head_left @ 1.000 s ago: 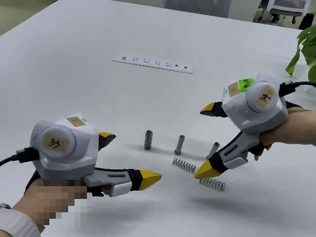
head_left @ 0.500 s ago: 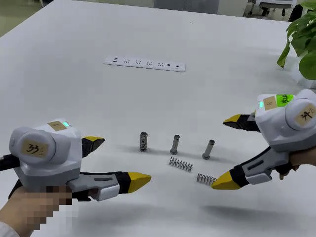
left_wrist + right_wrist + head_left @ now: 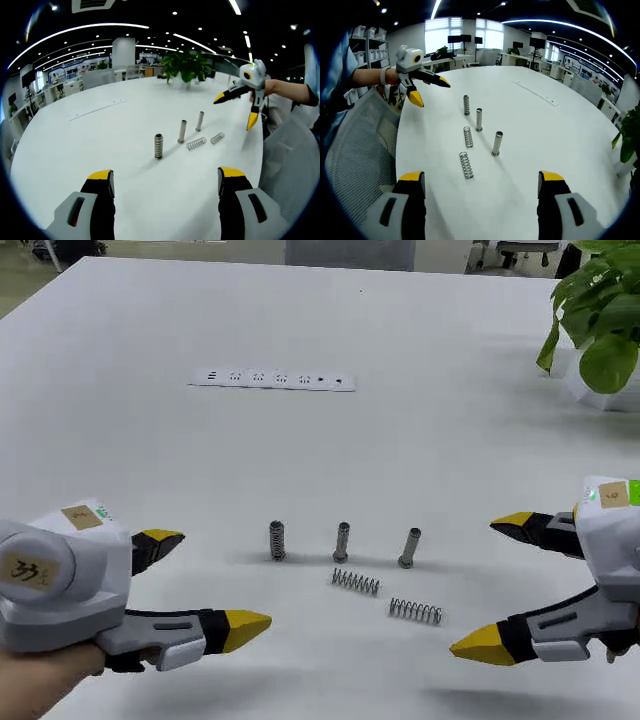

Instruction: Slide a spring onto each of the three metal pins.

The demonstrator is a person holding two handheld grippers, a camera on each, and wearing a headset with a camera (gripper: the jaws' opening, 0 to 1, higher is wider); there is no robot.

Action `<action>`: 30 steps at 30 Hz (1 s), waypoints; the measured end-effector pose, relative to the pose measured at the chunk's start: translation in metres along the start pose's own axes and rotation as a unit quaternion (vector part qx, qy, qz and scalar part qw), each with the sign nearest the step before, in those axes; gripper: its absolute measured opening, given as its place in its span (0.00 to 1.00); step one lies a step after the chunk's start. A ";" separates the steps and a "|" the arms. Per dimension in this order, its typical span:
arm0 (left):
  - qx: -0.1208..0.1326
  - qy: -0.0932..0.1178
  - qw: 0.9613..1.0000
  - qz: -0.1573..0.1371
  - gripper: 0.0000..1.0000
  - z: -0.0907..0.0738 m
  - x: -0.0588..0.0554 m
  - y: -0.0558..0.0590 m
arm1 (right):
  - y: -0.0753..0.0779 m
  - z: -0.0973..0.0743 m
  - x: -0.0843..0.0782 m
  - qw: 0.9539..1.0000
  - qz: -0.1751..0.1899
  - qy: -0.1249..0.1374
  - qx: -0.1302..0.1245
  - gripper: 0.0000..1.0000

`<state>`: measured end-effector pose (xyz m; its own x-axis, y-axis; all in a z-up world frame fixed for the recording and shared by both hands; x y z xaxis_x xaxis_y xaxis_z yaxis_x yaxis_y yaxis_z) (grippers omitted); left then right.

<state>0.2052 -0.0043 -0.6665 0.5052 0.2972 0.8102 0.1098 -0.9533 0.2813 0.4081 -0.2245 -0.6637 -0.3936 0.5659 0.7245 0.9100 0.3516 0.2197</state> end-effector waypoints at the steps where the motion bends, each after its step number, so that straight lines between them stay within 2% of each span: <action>1: -0.001 0.001 1.000 -0.002 0.87 -0.001 0.000 -0.002 | -0.001 -0.003 -0.002 1.000 0.006 0.001 -0.003 0.95; 7: -0.015 -0.003 1.000 0.003 0.87 0.000 0.000 0.001 | -0.005 -0.010 -0.009 1.000 0.023 0.002 -0.017 0.94; 13: -0.025 -0.013 0.999 0.017 0.88 0.000 0.002 0.006 | -0.009 -0.011 -0.011 0.999 0.032 0.004 -0.020 0.94; 18: -0.046 -0.026 0.998 0.043 0.86 0.005 0.008 0.019 | -0.012 -0.010 -0.013 0.999 0.034 0.005 -0.018 0.94; 23: -0.063 -0.038 0.994 0.085 0.79 0.017 0.018 0.039 | -0.013 -0.012 -0.015 0.999 0.036 0.006 -0.019 0.93; 26: -0.079 -0.044 0.991 0.101 0.73 0.029 0.021 0.053 | -0.015 -0.015 -0.017 0.999 0.035 0.005 -0.021 0.93; 30: -0.082 -0.065 0.987 0.123 0.69 0.046 0.020 0.063 | -0.016 -0.021 -0.021 0.999 0.036 0.004 -0.024 0.93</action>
<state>0.2620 -0.0609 -0.6564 0.6066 0.0384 0.7941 -0.1644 -0.9712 0.1726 0.4043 -0.2582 -0.6686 -0.3265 0.5816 0.7450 0.9410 0.2743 0.1982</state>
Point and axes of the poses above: the centre of the closed fingertips' face, and the gripper's own axes: z roughly forward along the fingers, y roughly to its right, x roughly out of its top, the point moved 5 cm from there along -z, roughly backward along the fingers, and after that the axes turned 15 degrees about -z, right-handed, at the moved point
